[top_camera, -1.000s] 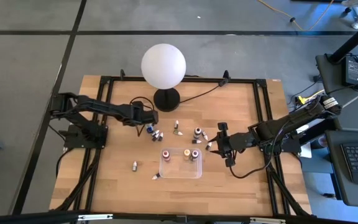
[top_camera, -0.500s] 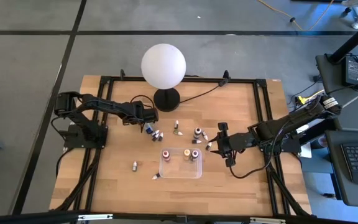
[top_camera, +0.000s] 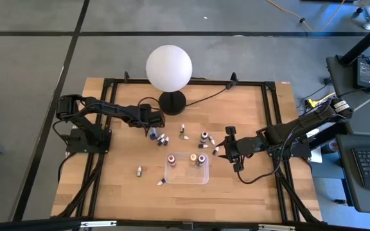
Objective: Pick & Place food coloring
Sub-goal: Put the large blue food coloring bottle into the transparent bin
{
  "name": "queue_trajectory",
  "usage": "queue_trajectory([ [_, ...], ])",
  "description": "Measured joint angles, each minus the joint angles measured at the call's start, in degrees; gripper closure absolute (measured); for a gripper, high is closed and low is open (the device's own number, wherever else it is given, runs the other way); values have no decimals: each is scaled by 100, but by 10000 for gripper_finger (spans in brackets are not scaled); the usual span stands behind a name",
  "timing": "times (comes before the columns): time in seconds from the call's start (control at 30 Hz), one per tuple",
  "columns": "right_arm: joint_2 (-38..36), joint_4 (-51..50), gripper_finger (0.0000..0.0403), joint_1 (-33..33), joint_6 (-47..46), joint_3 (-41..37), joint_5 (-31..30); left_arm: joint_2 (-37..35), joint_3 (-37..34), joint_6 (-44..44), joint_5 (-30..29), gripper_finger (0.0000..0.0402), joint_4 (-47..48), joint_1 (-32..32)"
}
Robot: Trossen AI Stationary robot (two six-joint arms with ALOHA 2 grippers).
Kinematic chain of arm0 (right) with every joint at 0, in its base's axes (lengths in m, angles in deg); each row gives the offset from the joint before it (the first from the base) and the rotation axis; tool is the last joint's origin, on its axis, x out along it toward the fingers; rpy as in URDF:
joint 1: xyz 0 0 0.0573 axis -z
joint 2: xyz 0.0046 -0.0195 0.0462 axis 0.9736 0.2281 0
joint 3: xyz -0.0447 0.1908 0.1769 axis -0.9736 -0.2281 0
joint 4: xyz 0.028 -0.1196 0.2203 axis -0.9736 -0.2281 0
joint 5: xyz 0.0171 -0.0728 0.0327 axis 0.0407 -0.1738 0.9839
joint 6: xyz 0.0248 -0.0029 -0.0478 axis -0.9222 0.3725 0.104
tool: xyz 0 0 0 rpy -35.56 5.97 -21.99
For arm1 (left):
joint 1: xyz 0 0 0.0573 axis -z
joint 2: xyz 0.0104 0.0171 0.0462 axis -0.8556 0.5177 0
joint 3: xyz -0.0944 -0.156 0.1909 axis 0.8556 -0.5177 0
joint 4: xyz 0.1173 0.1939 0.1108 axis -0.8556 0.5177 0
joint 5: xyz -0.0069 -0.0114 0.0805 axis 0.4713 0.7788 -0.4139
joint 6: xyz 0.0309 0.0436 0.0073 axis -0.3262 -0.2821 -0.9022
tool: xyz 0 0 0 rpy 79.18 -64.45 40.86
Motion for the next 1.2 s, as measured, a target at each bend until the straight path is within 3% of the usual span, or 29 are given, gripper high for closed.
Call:
queue_trajectory([
  [0.2,-1,-10,205,-1,-137,0,-2,-7,0,-668,105,297,1,0],
  [0.5,0,-25,205,-1,-153,0,-2,-12,9,-1984,412,316,-17,15],
  [0.73,-1,-26,205,-1,-155,0,-2,-9,4,-2933,893,361,-51,15],
  [0.97,-2,-25,205,-1,-305,0,-4,-9,4,-3613,1444,352,-53,14],
  [1.2,-1,-24,205,-2,-436,0,-30,-9,4,-4396,1431,369,-61,103],
])
